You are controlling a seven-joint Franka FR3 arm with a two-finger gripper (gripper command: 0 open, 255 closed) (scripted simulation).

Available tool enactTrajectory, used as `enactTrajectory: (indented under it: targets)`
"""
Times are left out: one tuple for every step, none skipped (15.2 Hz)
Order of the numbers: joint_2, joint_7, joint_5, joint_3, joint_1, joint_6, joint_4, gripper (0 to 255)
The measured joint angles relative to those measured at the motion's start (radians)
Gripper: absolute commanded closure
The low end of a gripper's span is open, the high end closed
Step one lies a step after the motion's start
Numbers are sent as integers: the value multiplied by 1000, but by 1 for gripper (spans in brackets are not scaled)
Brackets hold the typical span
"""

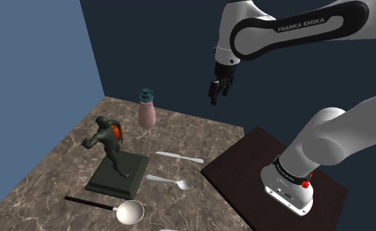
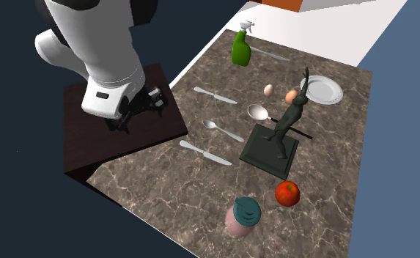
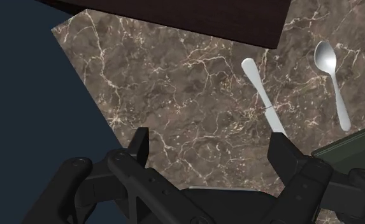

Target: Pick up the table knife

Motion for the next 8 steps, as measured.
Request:
enactTrajectory:
  targets:
    - [30,-11,0,5,5,22,3,0]
    - [56,-16,3,13,14,46,1,0]
    - [83,-23,5,22,21,79,-10,0]
    - [110,-30,7,30,29,108,-17,0]
    - [139,-34,9,39,37,129,-14,0]
    - [169,-40,9,48,45,158,-16,0]
    - [211,-44,7,56,51,190,-11,0]
    - [245,-49,5,65,57,212,-4,0]
